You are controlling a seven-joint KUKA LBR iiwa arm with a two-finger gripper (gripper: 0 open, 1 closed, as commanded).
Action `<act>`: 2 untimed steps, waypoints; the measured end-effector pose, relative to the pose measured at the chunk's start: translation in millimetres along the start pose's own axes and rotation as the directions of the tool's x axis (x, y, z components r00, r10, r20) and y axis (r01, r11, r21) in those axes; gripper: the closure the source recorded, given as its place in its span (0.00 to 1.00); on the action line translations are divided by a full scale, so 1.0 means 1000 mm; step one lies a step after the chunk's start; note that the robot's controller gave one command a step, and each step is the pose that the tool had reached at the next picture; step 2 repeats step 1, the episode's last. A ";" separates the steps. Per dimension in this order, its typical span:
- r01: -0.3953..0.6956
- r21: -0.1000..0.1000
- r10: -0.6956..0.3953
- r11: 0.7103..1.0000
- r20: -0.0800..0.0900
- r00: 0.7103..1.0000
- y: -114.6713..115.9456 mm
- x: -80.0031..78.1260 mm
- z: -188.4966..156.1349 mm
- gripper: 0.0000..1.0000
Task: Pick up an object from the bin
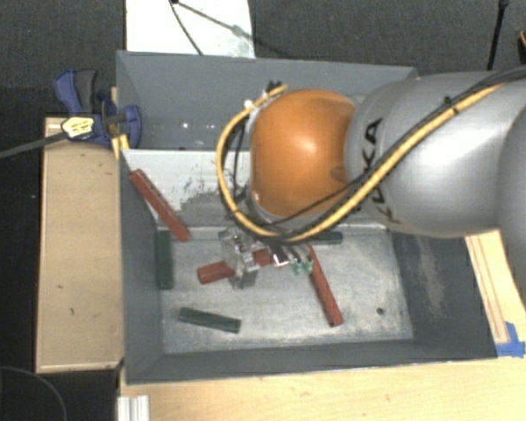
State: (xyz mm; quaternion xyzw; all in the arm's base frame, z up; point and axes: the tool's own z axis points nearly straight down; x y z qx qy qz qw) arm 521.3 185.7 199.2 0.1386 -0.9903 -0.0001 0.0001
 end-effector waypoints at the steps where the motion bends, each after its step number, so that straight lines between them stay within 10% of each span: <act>1: 0.410 0.002 -0.410 0.912 0.012 0.912 0.058 -0.025 -0.167 1.00; 2: 0.410 0.002 -0.410 0.912 0.012 0.912 0.058 -0.025 -0.167 1.00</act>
Offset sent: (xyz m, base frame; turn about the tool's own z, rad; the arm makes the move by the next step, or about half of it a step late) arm 0.0066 0.0613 0.1633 -0.4222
